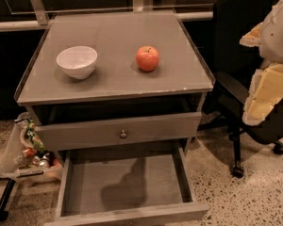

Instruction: Place apple into middle drawer

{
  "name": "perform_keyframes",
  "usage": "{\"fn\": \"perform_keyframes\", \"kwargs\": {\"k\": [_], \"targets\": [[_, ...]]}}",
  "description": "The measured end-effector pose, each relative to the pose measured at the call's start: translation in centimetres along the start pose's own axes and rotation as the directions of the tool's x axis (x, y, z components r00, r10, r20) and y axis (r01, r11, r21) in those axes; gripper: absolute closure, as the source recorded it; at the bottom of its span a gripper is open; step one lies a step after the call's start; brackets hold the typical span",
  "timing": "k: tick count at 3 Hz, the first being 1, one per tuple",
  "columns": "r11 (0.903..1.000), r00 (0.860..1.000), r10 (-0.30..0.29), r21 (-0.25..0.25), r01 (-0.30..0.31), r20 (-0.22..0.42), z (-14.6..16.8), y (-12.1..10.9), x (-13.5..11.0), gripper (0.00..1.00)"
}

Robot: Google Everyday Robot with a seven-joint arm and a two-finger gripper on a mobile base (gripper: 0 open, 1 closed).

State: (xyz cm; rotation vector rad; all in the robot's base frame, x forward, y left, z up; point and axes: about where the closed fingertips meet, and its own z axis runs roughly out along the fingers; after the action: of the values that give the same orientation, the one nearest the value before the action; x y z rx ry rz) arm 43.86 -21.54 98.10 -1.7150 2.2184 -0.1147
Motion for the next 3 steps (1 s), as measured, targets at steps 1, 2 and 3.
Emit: {"fn": "perform_keyframes", "kwargs": {"k": [1,2,3], "targets": [[1.0,1.0,0.0,0.0,0.0,0.0,0.0,0.0,0.0,0.0],[0.9999,1.0,-0.015,0.007,0.015,0.009,0.0,-1.1,-0.6,0.0],[0.9979,0.998,-0.064,0.003,0.064,0.012,0.7,-4.2,-2.4,0.0]]}}
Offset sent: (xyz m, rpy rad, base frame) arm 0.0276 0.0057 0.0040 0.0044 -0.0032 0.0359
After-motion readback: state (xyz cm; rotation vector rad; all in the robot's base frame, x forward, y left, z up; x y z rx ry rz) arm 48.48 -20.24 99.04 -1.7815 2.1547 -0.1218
